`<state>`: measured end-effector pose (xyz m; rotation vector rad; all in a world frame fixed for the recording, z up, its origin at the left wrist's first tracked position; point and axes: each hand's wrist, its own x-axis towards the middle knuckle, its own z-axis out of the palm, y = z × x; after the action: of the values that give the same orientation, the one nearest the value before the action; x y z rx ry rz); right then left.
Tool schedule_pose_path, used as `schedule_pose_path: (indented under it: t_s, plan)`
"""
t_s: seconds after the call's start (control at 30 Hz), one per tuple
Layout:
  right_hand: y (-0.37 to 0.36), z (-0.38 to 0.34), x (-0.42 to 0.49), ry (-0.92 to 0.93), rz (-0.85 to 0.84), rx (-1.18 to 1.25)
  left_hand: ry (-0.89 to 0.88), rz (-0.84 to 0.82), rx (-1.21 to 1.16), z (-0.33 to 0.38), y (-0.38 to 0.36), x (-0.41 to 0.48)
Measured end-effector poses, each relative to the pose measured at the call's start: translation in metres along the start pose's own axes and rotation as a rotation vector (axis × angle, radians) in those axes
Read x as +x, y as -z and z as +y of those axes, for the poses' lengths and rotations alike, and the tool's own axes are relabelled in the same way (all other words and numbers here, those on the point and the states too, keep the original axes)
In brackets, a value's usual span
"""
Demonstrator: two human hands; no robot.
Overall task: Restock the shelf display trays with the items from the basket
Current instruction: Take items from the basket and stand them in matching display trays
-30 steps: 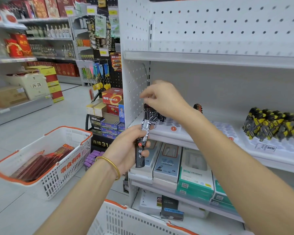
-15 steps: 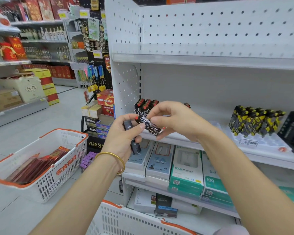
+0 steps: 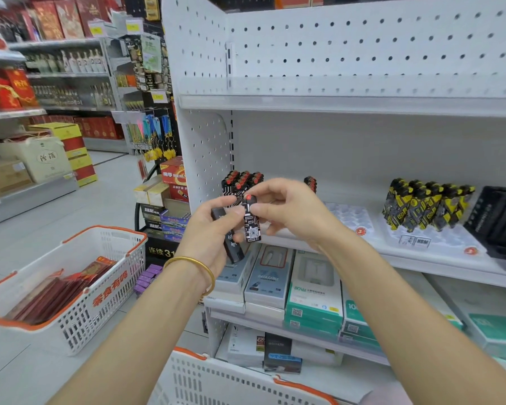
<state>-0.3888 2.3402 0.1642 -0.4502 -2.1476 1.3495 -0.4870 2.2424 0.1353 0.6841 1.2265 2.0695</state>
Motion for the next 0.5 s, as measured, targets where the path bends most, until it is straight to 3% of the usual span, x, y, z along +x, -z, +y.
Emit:
schedule_pose_path:
  t_s: [0.17,0.37,0.5]
  plan:
    - [0.007,-0.005,0.014,0.055,0.176,-0.137,0.115,0.104,-0.041,0.002,0.005,0.002]
    - [-0.003,-0.008,0.012,0.067,0.072,-0.042,0.231,-0.111,0.040,0.002,0.003,-0.001]
    - [-0.003,-0.011,0.010,0.054,0.131,-0.102,0.145,-0.041,0.054,-0.001,0.001,0.004]
